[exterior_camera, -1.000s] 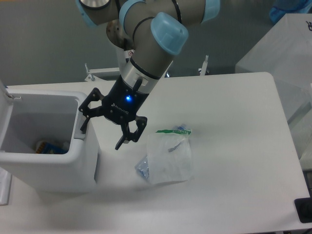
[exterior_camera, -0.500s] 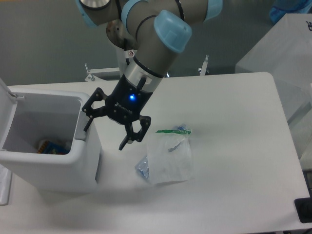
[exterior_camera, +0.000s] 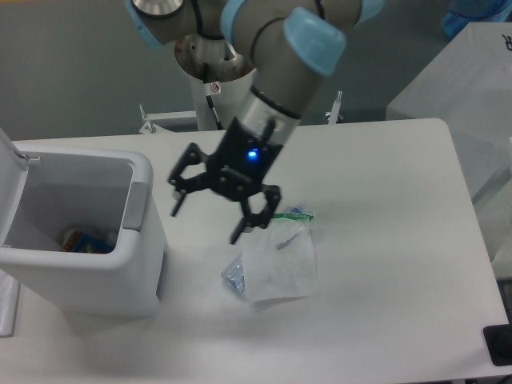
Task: Open the trash can
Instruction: 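Withdraw the gripper from the open trash can back over the bag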
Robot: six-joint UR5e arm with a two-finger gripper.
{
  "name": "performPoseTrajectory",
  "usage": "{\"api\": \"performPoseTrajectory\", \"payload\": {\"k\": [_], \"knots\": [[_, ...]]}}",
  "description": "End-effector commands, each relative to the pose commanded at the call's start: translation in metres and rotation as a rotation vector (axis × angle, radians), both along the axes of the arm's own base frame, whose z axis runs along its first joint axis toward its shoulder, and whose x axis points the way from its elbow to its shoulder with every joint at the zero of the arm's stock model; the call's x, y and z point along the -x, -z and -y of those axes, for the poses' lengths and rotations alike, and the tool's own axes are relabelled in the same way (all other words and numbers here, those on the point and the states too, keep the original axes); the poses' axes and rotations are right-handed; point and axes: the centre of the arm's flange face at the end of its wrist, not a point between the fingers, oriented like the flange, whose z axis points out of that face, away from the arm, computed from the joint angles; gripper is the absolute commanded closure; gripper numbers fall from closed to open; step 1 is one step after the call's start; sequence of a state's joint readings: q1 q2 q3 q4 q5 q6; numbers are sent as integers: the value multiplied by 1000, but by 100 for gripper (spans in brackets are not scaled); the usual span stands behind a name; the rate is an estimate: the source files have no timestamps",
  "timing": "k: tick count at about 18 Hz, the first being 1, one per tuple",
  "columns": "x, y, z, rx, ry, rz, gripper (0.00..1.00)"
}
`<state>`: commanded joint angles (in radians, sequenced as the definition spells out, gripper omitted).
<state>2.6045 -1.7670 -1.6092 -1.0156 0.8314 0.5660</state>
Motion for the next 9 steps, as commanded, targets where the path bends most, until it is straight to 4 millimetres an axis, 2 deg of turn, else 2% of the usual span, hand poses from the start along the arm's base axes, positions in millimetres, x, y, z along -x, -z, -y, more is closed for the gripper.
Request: {"api": "performPoseTrajectory", "payload": {"k": [2, 6, 8, 9], "knots": [[16, 10, -1, 28, 34, -70, 0], [44, 36, 11, 235, 71, -250, 0], [59, 68, 12, 347, 144, -317, 0], [66, 76, 14, 390, 178, -352, 0]]}}
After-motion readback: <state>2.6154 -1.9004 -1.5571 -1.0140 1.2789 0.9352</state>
